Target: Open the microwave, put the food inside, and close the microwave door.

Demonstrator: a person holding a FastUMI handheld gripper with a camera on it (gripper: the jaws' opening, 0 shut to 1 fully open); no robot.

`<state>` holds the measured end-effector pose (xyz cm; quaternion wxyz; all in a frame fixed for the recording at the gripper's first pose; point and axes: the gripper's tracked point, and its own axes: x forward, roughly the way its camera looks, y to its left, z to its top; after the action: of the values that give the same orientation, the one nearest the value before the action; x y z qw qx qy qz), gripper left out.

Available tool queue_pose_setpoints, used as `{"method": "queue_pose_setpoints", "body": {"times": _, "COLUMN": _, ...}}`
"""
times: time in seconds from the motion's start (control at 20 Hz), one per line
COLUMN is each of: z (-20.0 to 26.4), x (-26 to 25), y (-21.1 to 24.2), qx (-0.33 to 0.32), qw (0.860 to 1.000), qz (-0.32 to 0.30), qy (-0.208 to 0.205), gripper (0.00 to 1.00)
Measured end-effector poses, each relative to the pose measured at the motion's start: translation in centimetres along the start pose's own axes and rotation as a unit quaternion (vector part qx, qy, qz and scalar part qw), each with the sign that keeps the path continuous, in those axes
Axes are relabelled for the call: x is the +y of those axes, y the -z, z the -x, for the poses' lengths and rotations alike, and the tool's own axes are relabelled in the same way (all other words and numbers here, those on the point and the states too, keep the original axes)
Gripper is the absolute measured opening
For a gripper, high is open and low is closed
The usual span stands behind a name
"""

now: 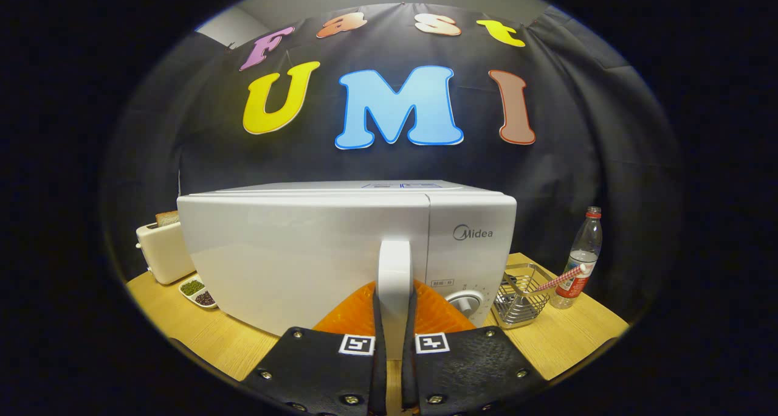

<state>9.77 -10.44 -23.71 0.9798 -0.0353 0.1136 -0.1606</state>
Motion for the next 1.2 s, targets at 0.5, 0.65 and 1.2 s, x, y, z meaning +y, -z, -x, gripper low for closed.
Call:
{"method": "queue_pose_setpoints", "body": {"times": 0.5, "z": 11.2, "x": 5.2, "y": 1.6, "qx": 0.020, "qw": 0.995, "qz": 0.026, "qy": -0.097, "gripper": 0.10}}
{"method": "queue_pose_setpoints", "body": {"times": 0.65, "z": 14.0, "x": 7.4, "y": 1.9, "qx": 0.004, "qw": 0.991, "qz": 0.043, "qy": -0.123, "gripper": 0.09}}
{"method": "queue_pose_setpoints", "body": {"times": 1.2, "z": 22.6, "x": 19.8, "y": 3.3, "qx": -0.018, "qw": 0.982, "qz": 0.037, "qy": -0.185, "gripper": 0.09}}
